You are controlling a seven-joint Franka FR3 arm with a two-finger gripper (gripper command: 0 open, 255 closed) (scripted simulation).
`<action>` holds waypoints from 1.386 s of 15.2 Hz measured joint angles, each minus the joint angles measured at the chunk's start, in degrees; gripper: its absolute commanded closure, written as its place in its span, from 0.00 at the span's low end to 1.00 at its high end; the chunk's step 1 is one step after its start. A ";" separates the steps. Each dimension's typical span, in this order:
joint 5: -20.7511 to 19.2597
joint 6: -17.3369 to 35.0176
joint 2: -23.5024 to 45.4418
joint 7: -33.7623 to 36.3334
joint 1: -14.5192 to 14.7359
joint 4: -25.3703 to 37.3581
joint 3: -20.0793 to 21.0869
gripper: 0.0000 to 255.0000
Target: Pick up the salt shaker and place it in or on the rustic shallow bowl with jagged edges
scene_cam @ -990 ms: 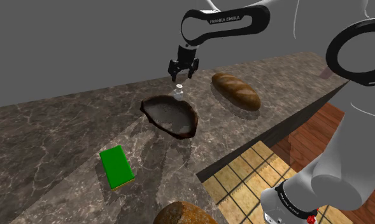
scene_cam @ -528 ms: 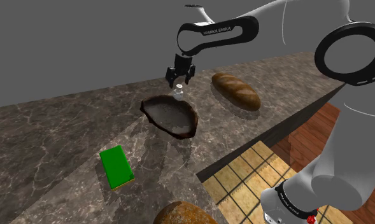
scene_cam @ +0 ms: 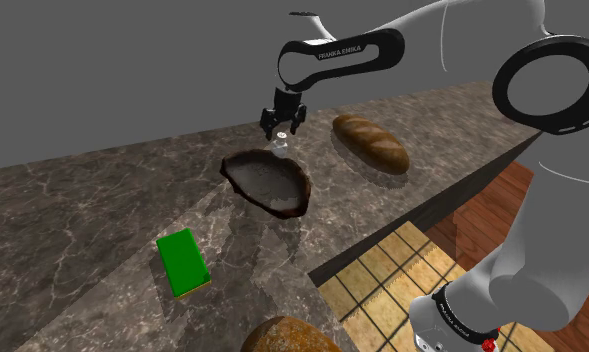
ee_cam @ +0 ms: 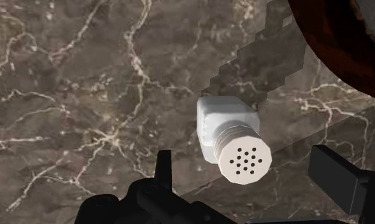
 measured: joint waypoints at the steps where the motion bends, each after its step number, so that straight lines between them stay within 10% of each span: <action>1: 0.00 0.00 0.00 0.00 0.00 0.00 0.00 1.00; 21: 0.52 -6.60 -2.41 -0.23 -0.03 4.25 0.25 1.00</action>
